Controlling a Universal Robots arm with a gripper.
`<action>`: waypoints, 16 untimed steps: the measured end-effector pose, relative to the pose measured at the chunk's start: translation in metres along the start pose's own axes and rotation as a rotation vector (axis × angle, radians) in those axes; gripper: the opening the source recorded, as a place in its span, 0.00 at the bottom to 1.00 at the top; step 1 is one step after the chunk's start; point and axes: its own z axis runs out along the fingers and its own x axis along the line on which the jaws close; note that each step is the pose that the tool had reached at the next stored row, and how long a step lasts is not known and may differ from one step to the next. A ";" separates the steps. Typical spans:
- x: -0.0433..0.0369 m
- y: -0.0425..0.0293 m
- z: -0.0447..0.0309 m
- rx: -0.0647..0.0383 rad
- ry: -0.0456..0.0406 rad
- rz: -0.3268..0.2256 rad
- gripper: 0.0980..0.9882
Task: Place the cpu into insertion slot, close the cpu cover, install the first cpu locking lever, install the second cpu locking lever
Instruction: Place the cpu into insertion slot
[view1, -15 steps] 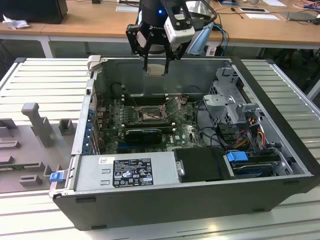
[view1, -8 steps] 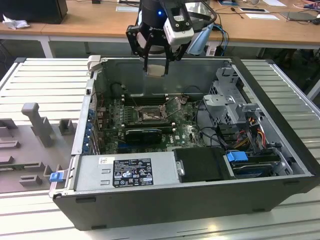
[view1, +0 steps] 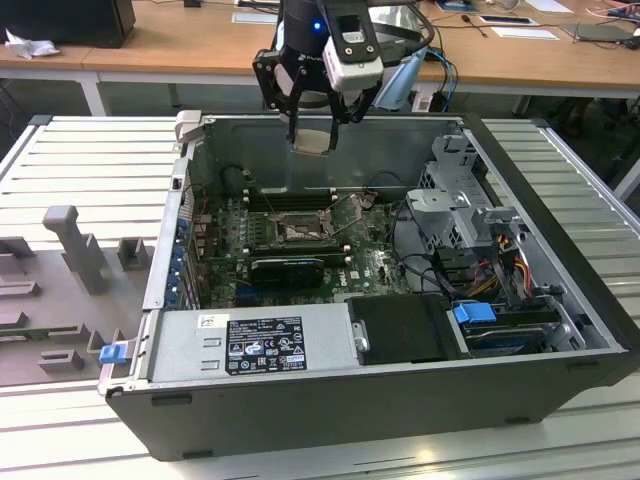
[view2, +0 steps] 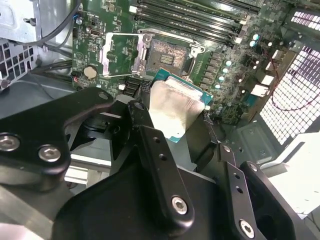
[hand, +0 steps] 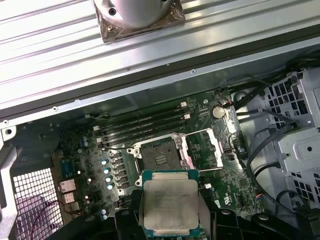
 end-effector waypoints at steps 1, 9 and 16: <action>0.0000 0.0000 0.0000 0.000 -0.0004 0.004 0.48; 0.0000 0.0000 0.0000 -0.001 -0.0041 0.046 0.48; 0.0000 0.0000 0.0000 -0.001 -0.0066 0.074 0.48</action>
